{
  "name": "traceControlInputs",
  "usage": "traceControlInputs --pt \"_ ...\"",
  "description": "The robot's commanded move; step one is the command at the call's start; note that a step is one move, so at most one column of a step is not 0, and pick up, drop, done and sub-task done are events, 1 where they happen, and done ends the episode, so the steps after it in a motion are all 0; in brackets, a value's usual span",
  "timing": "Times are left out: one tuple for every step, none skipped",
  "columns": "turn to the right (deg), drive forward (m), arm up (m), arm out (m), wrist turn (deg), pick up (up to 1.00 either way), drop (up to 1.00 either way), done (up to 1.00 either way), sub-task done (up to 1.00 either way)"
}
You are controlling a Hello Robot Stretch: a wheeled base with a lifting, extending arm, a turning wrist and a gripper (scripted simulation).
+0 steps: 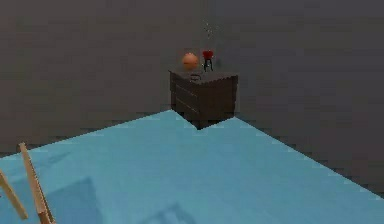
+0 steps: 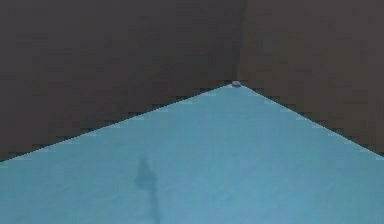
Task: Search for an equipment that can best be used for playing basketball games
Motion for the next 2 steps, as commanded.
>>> traceControlInputs --pt "0.0 0.45 0.0 0.0 0.0 0.0 0.0 0.0 0.0" --pt "-21.0 0.0 0.0 0.0 0.0 0.0 0.0 0.0 0.0"
